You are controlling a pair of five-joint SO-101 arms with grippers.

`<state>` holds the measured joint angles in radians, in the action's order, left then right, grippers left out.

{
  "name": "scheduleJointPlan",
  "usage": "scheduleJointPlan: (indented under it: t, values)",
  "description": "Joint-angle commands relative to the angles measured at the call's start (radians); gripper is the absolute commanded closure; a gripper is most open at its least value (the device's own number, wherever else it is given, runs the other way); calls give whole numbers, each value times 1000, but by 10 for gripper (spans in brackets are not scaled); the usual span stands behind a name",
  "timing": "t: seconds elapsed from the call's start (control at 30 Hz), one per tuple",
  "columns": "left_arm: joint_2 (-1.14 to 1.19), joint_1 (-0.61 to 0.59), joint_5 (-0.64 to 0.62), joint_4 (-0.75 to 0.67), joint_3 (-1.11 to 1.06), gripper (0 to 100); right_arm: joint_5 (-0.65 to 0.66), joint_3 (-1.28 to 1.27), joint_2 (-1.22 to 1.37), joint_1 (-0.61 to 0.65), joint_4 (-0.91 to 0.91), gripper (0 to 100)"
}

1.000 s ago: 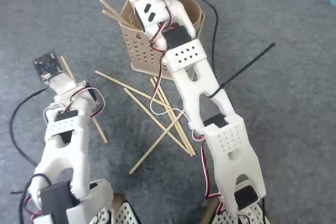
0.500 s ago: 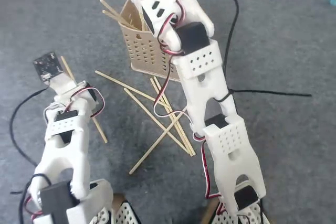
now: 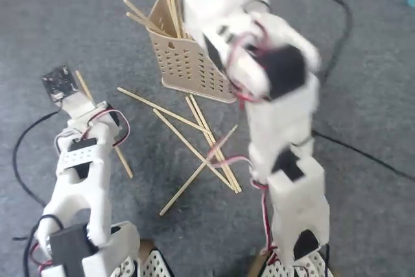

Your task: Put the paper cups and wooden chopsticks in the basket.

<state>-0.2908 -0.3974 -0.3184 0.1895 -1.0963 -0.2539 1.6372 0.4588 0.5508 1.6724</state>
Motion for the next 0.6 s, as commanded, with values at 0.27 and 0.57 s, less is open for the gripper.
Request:
scheduleJointPlan:
  t: [0.27,0.57]
  values:
    - [-68,3,-37,-114,-30,988,-44,-364,-432,-139,130,987]
    - [-331,11,-55,-114,-194,988,28,-1109,-843,-154,122,991]
